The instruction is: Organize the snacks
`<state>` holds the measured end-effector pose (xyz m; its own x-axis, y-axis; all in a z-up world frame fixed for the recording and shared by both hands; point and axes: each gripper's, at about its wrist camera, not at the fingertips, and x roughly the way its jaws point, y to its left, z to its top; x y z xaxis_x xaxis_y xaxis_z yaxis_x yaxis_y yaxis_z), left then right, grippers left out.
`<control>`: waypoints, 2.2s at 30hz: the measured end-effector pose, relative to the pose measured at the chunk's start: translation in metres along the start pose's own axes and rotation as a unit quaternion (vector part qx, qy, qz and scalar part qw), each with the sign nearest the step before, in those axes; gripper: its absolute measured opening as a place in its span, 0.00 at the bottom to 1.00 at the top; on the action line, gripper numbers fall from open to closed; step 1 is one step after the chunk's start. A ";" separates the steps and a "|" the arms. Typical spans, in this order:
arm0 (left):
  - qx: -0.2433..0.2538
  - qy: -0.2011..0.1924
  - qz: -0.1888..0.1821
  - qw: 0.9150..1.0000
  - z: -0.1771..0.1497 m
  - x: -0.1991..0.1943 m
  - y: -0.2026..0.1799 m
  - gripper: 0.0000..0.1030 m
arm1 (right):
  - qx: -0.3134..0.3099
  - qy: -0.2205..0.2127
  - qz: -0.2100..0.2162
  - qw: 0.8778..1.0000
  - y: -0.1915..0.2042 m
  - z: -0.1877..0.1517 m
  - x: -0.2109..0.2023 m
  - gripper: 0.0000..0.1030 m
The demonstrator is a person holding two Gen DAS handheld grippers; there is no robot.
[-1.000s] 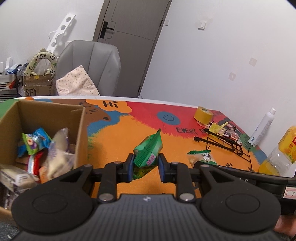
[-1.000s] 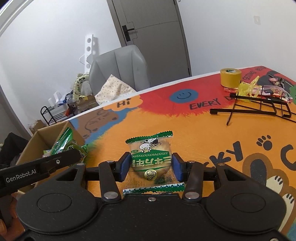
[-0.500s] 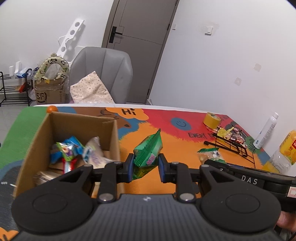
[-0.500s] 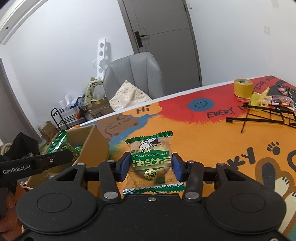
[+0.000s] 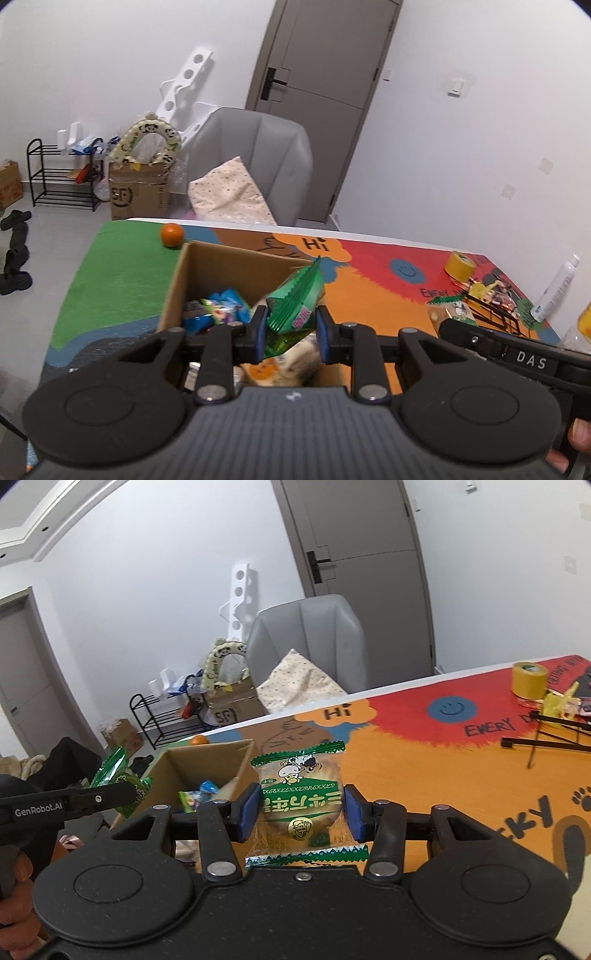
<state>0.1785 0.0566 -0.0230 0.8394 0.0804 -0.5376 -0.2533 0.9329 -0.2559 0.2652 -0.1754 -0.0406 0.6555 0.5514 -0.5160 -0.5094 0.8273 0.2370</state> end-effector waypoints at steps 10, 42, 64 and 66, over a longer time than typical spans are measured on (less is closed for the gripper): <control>-0.027 0.008 0.016 0.999 0.004 0.012 0.032 0.25 | -0.014 0.005 0.016 1.000 0.026 -0.001 0.014 0.44; -0.068 -0.004 0.038 0.997 0.007 0.019 0.083 0.62 | -0.013 0.038 0.105 0.994 0.089 0.009 0.075 0.62; -0.045 0.005 0.033 0.998 0.000 0.012 0.065 0.87 | 0.016 0.040 0.068 0.997 0.057 -0.006 0.043 0.78; -0.042 0.015 0.030 0.999 -0.002 0.013 0.062 0.87 | 0.021 0.040 0.064 0.997 0.051 -0.008 0.039 0.82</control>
<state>0.1725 0.1145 -0.0477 0.8075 0.1238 -0.5768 -0.3433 0.8937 -0.2888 0.2598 -0.1123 -0.0554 0.5397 0.6440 -0.5423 -0.5615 0.7553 0.3381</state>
